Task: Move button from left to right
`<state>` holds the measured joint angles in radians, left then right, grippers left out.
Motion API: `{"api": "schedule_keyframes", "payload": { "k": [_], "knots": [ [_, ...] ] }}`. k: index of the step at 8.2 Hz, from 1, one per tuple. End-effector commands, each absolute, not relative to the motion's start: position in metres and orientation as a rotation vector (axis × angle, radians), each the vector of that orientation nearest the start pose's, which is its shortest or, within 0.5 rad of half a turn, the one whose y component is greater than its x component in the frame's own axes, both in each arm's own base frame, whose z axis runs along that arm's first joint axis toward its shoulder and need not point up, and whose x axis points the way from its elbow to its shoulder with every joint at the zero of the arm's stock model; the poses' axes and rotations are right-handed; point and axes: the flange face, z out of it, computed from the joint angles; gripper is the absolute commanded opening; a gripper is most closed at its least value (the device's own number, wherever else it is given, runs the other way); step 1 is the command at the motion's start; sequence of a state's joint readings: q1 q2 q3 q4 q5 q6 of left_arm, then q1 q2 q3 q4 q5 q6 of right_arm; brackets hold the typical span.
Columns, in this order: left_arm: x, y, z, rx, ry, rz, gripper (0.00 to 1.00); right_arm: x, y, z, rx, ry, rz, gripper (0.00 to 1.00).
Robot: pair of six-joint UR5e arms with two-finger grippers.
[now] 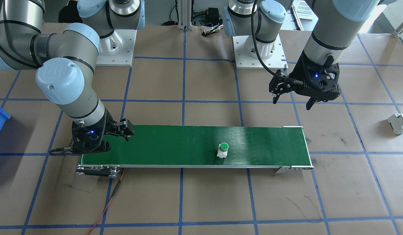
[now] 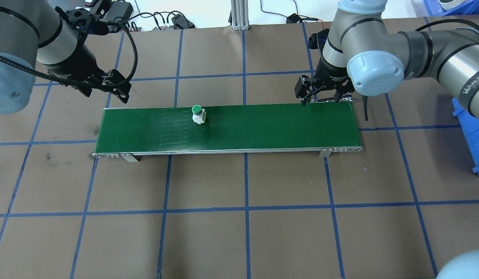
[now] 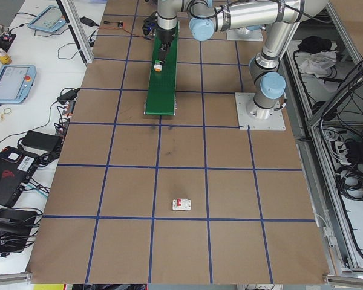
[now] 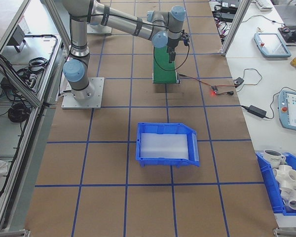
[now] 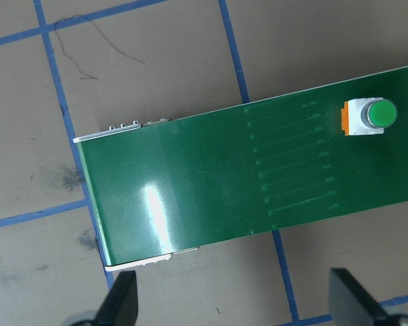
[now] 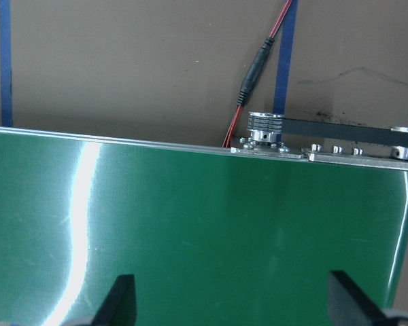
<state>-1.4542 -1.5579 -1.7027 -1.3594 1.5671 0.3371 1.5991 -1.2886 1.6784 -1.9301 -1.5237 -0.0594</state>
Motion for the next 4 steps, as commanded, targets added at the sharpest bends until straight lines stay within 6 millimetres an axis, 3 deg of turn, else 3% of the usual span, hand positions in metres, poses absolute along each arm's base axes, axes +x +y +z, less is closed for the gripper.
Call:
{"api": "schedule_keyframes", "payload": {
  "k": [1, 4],
  "knots": [
    [-0.077, -0.5, 0.453, 0.347, 3.104, -0.15, 1.0, 0.155, -0.579, 0.304, -0.12, 3.044, 0.07, 0.97],
    [-0.076, -0.497, 0.454, 0.341, 3.095, -0.151, 1.0, 0.144, -0.584, 0.306, -0.04, 2.962, 0.059, 1.0]
  ]
}}
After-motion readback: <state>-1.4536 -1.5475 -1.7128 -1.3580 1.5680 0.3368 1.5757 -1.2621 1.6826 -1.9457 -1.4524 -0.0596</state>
